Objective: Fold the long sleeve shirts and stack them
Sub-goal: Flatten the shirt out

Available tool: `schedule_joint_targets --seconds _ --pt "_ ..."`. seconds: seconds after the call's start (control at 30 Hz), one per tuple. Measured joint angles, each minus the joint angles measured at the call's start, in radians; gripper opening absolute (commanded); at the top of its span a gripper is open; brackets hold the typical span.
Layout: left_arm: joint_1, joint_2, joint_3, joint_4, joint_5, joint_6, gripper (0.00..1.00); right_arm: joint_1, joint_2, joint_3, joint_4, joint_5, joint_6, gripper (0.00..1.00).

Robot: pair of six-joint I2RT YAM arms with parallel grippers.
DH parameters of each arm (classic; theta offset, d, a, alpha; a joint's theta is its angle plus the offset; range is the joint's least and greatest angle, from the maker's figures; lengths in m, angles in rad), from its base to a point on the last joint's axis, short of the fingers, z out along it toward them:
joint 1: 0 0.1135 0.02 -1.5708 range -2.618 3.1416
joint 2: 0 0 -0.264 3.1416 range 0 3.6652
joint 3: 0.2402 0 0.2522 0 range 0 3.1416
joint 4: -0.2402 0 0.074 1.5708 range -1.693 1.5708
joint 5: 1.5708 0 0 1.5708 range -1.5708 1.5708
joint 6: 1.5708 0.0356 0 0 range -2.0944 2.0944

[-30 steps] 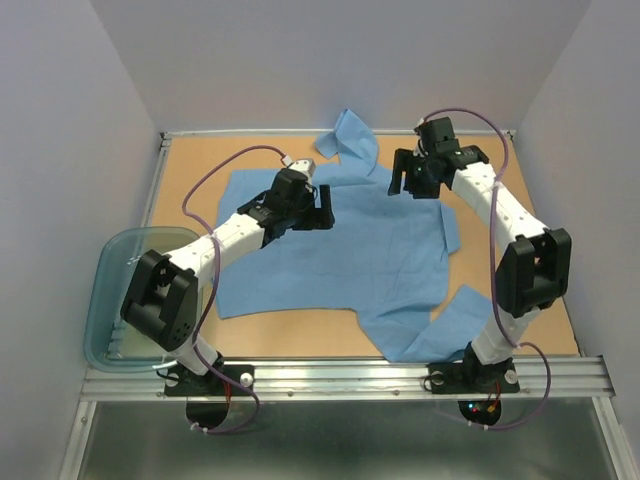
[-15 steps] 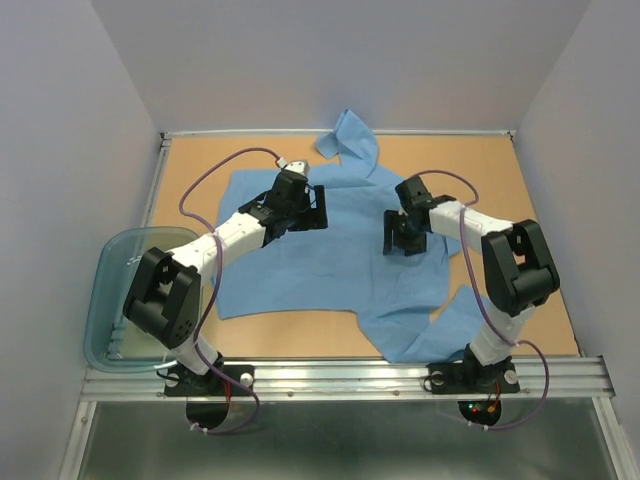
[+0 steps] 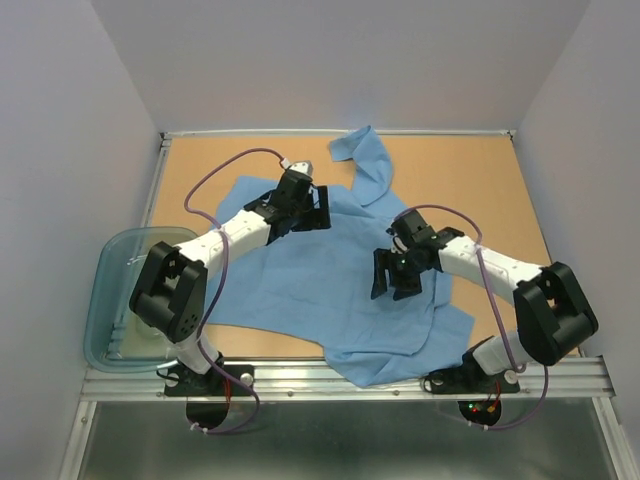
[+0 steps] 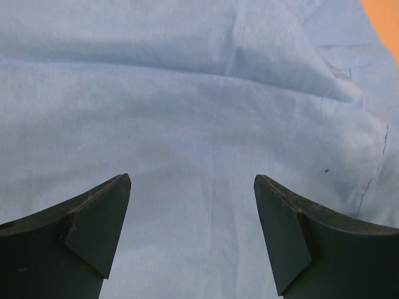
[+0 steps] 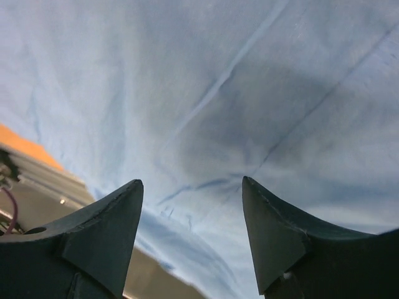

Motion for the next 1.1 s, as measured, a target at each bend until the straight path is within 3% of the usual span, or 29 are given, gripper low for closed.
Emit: schedule_joint_targets --seconds 0.1,0.27,0.33,0.5,0.63,0.73,0.9,1.1 --pt "-0.014 0.036 0.001 0.0 0.013 -0.005 0.92 -0.003 -0.039 0.096 -0.101 0.021 -0.018 0.69" --pt "-0.028 0.057 -0.063 0.009 0.036 -0.021 0.92 -0.079 -0.016 0.424 -0.175 0.106 -0.076 0.62" --pt "-0.029 0.057 -0.099 0.006 0.05 -0.026 0.92 -0.18 0.036 0.598 -0.173 0.161 -0.095 0.56" --pt "-0.028 0.057 -0.147 -0.016 0.077 -0.026 0.92 -0.314 0.22 0.831 -0.129 0.282 -0.147 0.5" --pt "-0.028 0.057 -0.148 -0.034 0.095 -0.018 0.92 -0.324 0.359 0.874 -0.082 0.33 -0.204 0.42" --pt "-0.028 0.057 -0.148 -0.044 0.108 -0.012 0.92 -0.326 0.515 0.92 -0.051 0.358 -0.265 0.42" --pt "-0.027 0.057 -0.15 -0.057 0.125 -0.005 0.92 -0.326 0.661 0.948 -0.031 0.34 -0.336 0.47" --pt "-0.027 0.057 -0.162 -0.074 0.146 0.004 0.92 -0.326 0.683 0.948 0.003 0.287 -0.382 0.56"
